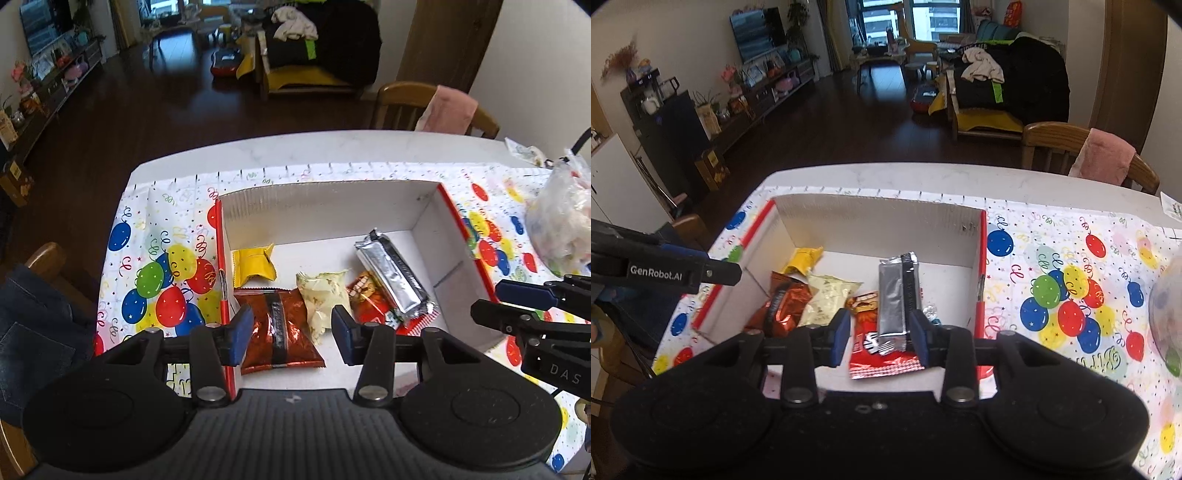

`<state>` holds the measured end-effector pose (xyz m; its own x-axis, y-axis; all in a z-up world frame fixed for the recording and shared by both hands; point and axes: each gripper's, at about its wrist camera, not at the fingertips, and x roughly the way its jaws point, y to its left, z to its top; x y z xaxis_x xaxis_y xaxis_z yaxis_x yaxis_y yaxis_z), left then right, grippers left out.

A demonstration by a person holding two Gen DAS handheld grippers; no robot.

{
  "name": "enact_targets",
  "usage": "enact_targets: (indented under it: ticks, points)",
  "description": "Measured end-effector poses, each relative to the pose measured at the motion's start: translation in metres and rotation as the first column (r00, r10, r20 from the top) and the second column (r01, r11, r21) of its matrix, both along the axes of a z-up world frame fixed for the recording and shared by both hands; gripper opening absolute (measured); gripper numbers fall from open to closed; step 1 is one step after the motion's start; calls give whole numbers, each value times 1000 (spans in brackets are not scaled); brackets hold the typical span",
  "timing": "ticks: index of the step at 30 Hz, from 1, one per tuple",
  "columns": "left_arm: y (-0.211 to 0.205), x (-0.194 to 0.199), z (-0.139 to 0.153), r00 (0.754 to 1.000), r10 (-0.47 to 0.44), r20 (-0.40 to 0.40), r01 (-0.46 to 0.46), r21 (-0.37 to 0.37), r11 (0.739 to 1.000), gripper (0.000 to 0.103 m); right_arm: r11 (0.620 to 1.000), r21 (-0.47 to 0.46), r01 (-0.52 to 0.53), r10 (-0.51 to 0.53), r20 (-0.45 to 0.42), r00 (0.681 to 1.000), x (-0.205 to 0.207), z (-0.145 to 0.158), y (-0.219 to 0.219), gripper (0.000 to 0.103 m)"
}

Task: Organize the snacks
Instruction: 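Lift both tools out of the box toward the dark snack and lollipop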

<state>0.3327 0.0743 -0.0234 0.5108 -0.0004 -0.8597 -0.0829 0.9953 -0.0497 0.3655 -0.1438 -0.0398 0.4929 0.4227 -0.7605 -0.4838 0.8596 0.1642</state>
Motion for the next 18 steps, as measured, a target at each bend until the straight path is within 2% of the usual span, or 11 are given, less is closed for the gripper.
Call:
enact_targets:
  ticks: [7,11,15,18]
  points:
    - [-1,-36,17,997,-25,68,26,-13,1000,52,998,58,22,-23,21,1000,-27,13,-6,49]
    - [-3,-59,25,994,-46,103,48,-15,999,58,996,80,32,-35,33,999,-44,15,-9,61]
    - [-3,-79,26,991,-65,120,68,-21,997,61,995,98,32,-36,36,999,-62,14,-12,67]
    - [-2,-94,23,989,-68,129,73,-32,997,67,994,106,26,-31,42,999,-75,13,-12,75]
